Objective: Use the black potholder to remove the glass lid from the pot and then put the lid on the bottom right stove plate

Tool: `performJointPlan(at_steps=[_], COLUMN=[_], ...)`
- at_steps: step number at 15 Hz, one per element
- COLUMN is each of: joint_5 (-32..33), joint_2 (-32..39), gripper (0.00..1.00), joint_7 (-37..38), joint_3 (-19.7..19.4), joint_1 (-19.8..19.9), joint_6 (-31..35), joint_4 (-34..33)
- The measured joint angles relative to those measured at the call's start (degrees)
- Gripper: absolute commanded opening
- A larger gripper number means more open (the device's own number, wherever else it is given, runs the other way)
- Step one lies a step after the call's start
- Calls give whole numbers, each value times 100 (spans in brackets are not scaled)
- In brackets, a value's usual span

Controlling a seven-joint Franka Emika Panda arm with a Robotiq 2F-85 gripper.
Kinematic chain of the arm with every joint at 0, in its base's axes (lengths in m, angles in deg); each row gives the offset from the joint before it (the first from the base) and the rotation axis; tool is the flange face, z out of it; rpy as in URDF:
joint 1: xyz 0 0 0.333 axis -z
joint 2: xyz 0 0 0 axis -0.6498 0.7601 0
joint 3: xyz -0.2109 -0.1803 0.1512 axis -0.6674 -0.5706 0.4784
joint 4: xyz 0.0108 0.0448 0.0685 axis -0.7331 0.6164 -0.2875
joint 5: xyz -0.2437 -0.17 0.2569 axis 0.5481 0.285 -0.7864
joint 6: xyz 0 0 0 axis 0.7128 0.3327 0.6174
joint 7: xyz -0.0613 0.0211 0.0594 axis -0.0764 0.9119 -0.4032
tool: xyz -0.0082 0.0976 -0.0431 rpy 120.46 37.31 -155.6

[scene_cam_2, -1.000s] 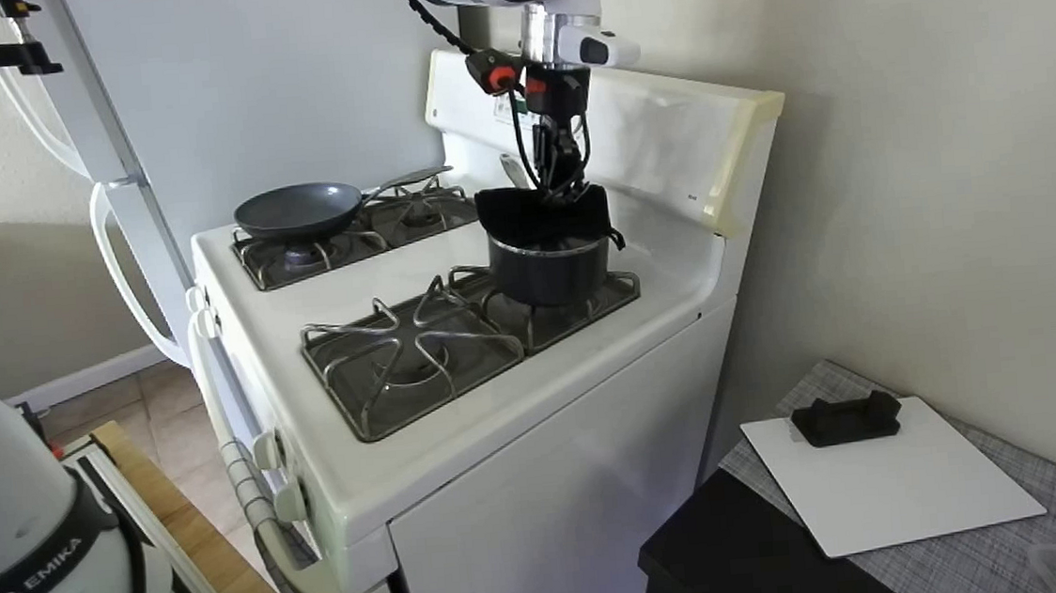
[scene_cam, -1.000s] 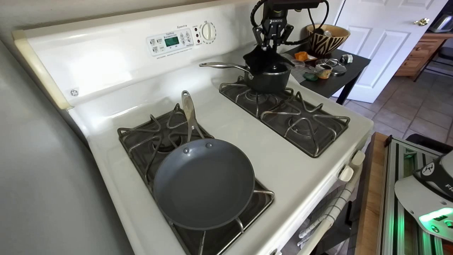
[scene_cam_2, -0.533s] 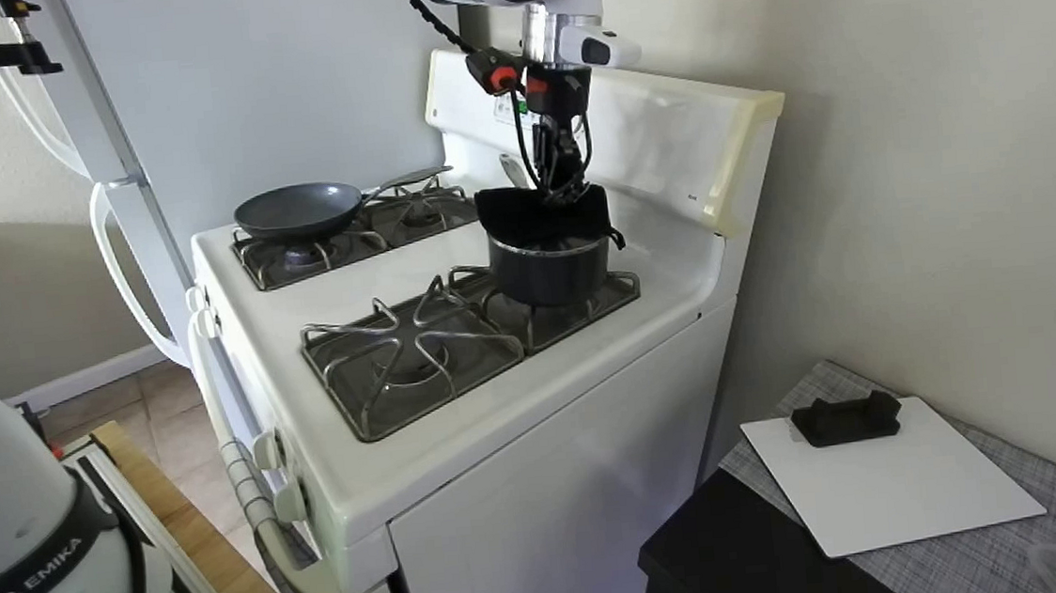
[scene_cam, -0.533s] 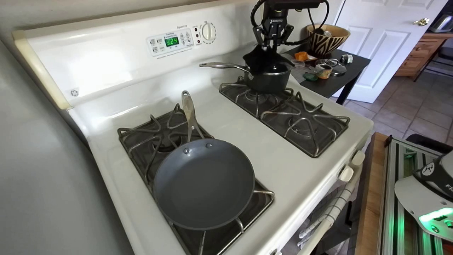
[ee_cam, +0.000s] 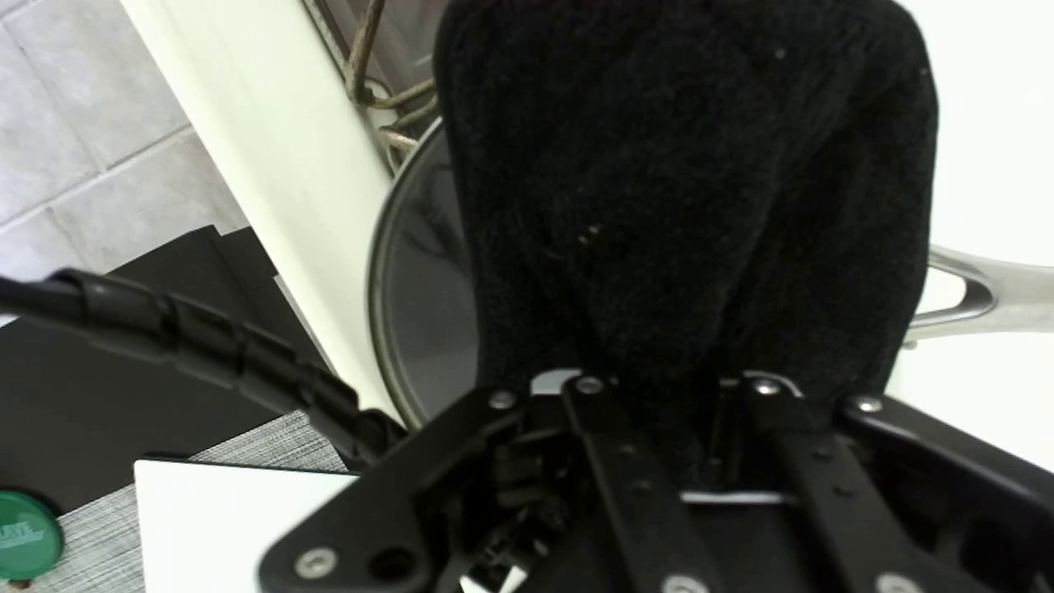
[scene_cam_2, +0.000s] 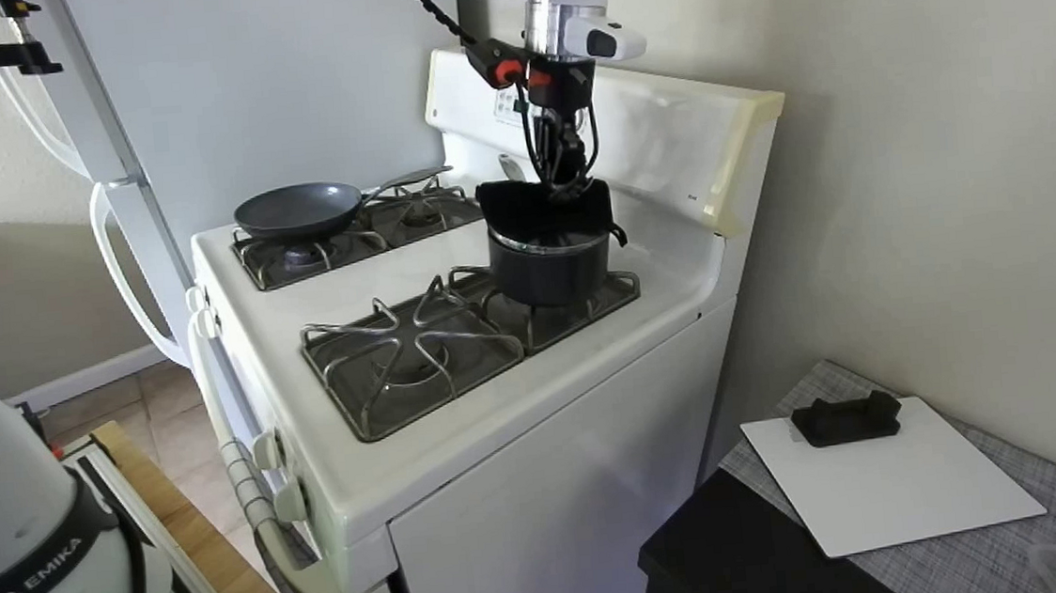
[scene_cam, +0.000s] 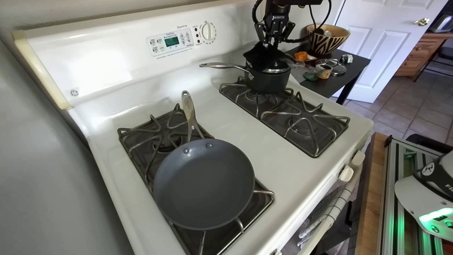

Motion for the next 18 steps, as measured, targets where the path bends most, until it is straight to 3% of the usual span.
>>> performJointPlan(at_steps=[10,18], joint_5=[-2,18], joint_2=[-243,-774], gripper=[5,5], joint_7=[-190,-229], joint_3=[-38,75], joint_1=[13,-74], joint_6=[0,0], joint_4=[104,601])
